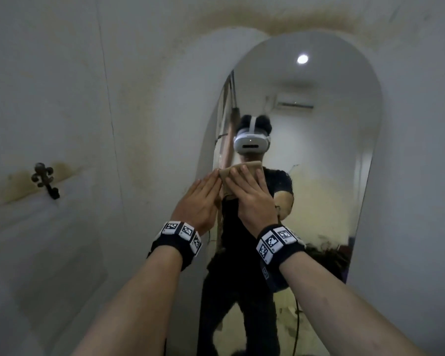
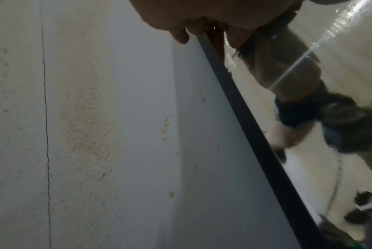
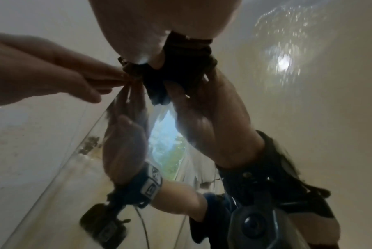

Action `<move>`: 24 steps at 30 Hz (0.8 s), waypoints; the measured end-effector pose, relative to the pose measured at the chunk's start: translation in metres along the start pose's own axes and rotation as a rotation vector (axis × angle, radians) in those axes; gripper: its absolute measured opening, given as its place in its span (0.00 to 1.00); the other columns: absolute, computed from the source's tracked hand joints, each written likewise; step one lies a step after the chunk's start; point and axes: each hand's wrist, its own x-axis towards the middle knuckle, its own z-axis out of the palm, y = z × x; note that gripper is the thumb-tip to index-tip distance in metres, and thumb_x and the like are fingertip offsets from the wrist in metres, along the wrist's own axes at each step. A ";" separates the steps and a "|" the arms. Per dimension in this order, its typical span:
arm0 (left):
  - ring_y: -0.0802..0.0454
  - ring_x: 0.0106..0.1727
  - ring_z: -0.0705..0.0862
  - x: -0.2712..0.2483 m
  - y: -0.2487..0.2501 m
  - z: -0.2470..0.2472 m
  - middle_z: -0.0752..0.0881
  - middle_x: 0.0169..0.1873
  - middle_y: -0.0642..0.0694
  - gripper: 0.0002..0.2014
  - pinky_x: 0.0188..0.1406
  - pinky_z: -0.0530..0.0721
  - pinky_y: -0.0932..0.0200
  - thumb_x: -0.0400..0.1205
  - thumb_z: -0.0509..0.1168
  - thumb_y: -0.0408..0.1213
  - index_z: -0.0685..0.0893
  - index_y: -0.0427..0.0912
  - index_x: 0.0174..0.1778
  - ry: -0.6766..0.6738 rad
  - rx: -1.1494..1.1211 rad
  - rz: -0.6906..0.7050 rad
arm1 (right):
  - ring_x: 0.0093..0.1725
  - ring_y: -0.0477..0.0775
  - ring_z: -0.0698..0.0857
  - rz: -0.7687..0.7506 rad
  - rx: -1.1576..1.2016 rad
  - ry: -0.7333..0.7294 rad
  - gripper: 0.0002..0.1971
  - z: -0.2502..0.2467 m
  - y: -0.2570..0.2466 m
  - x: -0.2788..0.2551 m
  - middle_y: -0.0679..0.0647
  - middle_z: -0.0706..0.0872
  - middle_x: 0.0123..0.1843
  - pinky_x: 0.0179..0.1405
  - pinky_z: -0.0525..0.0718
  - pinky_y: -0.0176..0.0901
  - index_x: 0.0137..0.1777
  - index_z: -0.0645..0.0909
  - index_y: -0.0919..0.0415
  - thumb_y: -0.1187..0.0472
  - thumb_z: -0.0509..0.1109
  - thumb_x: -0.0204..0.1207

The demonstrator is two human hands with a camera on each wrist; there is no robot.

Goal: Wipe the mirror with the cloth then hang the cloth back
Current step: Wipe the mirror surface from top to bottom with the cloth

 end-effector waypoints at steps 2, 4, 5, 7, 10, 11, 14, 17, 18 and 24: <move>0.44 0.79 0.71 0.000 0.002 0.000 0.68 0.80 0.38 0.30 0.80 0.65 0.48 0.79 0.47 0.38 0.68 0.33 0.79 0.037 0.010 0.008 | 0.78 0.56 0.71 0.034 -0.002 0.012 0.25 0.002 -0.009 -0.010 0.54 0.78 0.74 0.80 0.61 0.62 0.68 0.81 0.58 0.65 0.57 0.72; 0.42 0.76 0.75 -0.003 0.003 0.005 0.72 0.77 0.36 0.32 0.77 0.69 0.44 0.75 0.47 0.38 0.73 0.30 0.76 0.057 0.054 0.018 | 0.76 0.56 0.73 0.039 0.011 0.013 0.24 0.005 -0.018 -0.023 0.54 0.81 0.71 0.78 0.65 0.64 0.66 0.82 0.58 0.62 0.54 0.73; 0.41 0.75 0.76 -0.005 0.003 0.009 0.74 0.76 0.35 0.33 0.76 0.70 0.43 0.74 0.47 0.38 0.75 0.30 0.74 0.086 0.083 0.027 | 0.75 0.56 0.74 0.011 0.006 0.010 0.24 0.009 -0.021 -0.034 0.53 0.82 0.71 0.77 0.66 0.65 0.66 0.83 0.57 0.60 0.53 0.74; 0.43 0.78 0.73 -0.005 0.005 0.015 0.71 0.78 0.36 0.34 0.80 0.67 0.45 0.74 0.44 0.40 0.72 0.31 0.77 0.139 0.132 0.017 | 0.75 0.55 0.74 -0.080 -0.019 -0.027 0.24 0.024 -0.026 -0.062 0.52 0.82 0.70 0.77 0.66 0.64 0.65 0.83 0.55 0.60 0.53 0.73; 0.48 0.84 0.60 -0.005 0.009 0.031 0.59 0.84 0.42 0.33 0.85 0.55 0.50 0.80 0.41 0.41 0.60 0.36 0.83 0.208 0.172 -0.050 | 0.74 0.54 0.76 -0.157 -0.047 -0.092 0.24 0.044 -0.032 -0.104 0.50 0.84 0.68 0.77 0.67 0.63 0.62 0.84 0.51 0.63 0.55 0.70; 0.49 0.85 0.58 -0.006 0.010 0.037 0.57 0.85 0.43 0.31 0.85 0.53 0.51 0.83 0.44 0.40 0.58 0.37 0.84 0.244 0.172 -0.073 | 0.73 0.53 0.77 -0.157 -0.048 -0.093 0.24 0.046 -0.034 -0.113 0.49 0.84 0.67 0.77 0.68 0.62 0.61 0.85 0.51 0.62 0.55 0.69; 0.51 0.85 0.54 -0.014 0.008 0.056 0.51 0.86 0.46 0.30 0.85 0.51 0.52 0.85 0.49 0.37 0.52 0.39 0.85 0.315 0.158 -0.098 | 0.72 0.51 0.78 -0.128 0.010 -0.087 0.22 0.037 -0.040 -0.120 0.47 0.84 0.67 0.78 0.66 0.51 0.62 0.84 0.49 0.64 0.61 0.71; 0.52 0.86 0.48 -0.022 0.006 0.069 0.45 0.86 0.47 0.32 0.85 0.48 0.49 0.85 0.48 0.37 0.45 0.41 0.86 0.302 0.123 -0.114 | 0.57 0.50 0.83 -0.023 0.122 0.021 0.19 0.001 -0.047 -0.104 0.47 0.87 0.60 0.58 0.80 0.42 0.63 0.81 0.49 0.67 0.64 0.76; 0.52 0.86 0.47 -0.025 0.007 0.071 0.44 0.86 0.48 0.33 0.85 0.47 0.49 0.85 0.48 0.37 0.44 0.42 0.86 0.309 0.112 -0.119 | 0.53 0.52 0.85 -0.003 0.150 0.139 0.18 -0.013 -0.049 -0.092 0.48 0.87 0.58 0.54 0.82 0.42 0.63 0.81 0.51 0.68 0.64 0.76; 0.50 0.86 0.47 -0.044 0.017 0.082 0.48 0.86 0.47 0.33 0.82 0.37 0.51 0.84 0.50 0.42 0.49 0.42 0.86 0.304 0.181 -0.079 | 0.60 0.62 0.84 0.089 0.042 0.321 0.25 -0.049 -0.036 0.039 0.54 0.86 0.62 0.64 0.78 0.52 0.61 0.84 0.52 0.73 0.64 0.66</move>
